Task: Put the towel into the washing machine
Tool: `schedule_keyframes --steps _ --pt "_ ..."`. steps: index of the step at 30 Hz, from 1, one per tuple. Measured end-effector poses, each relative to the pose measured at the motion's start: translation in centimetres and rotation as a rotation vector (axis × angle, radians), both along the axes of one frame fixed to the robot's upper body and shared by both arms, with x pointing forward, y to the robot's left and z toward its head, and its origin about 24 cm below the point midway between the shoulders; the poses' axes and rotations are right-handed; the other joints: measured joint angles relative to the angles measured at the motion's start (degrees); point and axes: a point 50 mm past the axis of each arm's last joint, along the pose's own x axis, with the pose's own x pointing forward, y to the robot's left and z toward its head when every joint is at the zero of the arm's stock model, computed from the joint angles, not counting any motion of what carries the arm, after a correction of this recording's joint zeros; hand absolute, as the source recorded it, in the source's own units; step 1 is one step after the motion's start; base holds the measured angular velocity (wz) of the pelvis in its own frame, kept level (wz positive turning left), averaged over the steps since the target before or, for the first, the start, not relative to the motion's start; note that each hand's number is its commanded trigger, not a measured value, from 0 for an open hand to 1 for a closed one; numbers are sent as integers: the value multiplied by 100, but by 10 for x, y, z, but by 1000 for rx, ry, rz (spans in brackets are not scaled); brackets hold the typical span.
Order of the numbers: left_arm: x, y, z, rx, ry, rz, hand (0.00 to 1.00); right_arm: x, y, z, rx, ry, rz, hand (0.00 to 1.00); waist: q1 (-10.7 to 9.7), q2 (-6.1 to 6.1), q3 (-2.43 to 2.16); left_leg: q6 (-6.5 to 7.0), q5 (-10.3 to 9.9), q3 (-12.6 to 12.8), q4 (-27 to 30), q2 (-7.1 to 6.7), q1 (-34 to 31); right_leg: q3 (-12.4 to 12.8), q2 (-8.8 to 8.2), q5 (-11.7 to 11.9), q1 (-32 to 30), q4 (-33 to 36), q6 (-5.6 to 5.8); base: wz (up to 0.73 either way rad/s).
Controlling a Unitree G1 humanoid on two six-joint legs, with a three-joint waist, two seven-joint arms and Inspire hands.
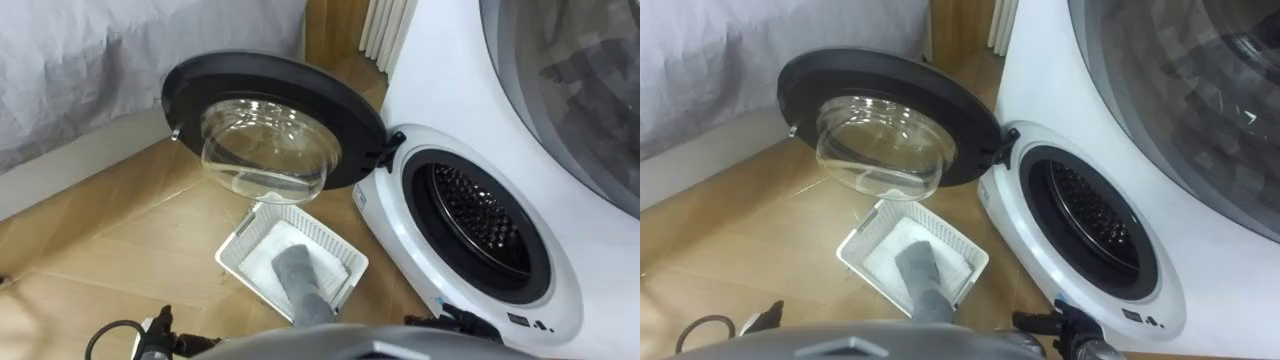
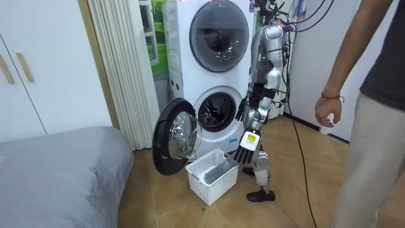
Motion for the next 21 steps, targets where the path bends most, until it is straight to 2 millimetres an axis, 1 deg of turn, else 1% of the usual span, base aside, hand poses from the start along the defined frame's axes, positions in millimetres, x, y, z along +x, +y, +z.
schedule_keyframes --steps 6,8,9,12,15,17,19,21 --pt "2 0 0 -2 -5 -2 0 3 0 1 7 -19 7 0 -6 16 0 1 0 -10 14 1 -34 -13 -5 0 -18 4 0 0" --pt "6 -1 0 -2 -16 -6 0 7 0 1 7 -31 23 0 -6 22 0 1 0 -12 50 1 -154 -14 -8 4 -123 21 -6 0" --pt "7 -1 0 -1 -18 -7 0 8 1 1 7 -31 30 0 -7 30 -6 1 0 -13 70 1 -200 -14 -9 6 -164 28 -8 0" --pt "14 -2 1 1 -32 -24 0 12 1 1 7 -37 52 0 -17 49 2 2 1 -48 112 1 -346 -52 -18 9 -275 36 -12 7" --pt "20 -3 2 6 -50 -42 0 14 2 2 7 -39 65 0 -24 57 6 2 1 -142 125 -3 -430 -152 -27 8 -314 17 -11 13" --pt "28 -5 2 21 -71 -67 0 19 3 2 5 -41 97 0 -19 43 7 3 3 -177 206 -7 -604 -165 -39 8 -465 41 -11 7" --pt "38 -6 3 32 -79 -99 0 25 4 3 2 -45 116 0 -8 52 37 6 5 -200 302 -14 -760 -176 -63 8 -603 108 -11 4" --pt "49 -7 4 56 -91 -133 0 33 5 3 -4 -51 138 0 -7 58 41 9 7 -205 377 -11 -972 -175 -82 7 -837 229 -11 0"
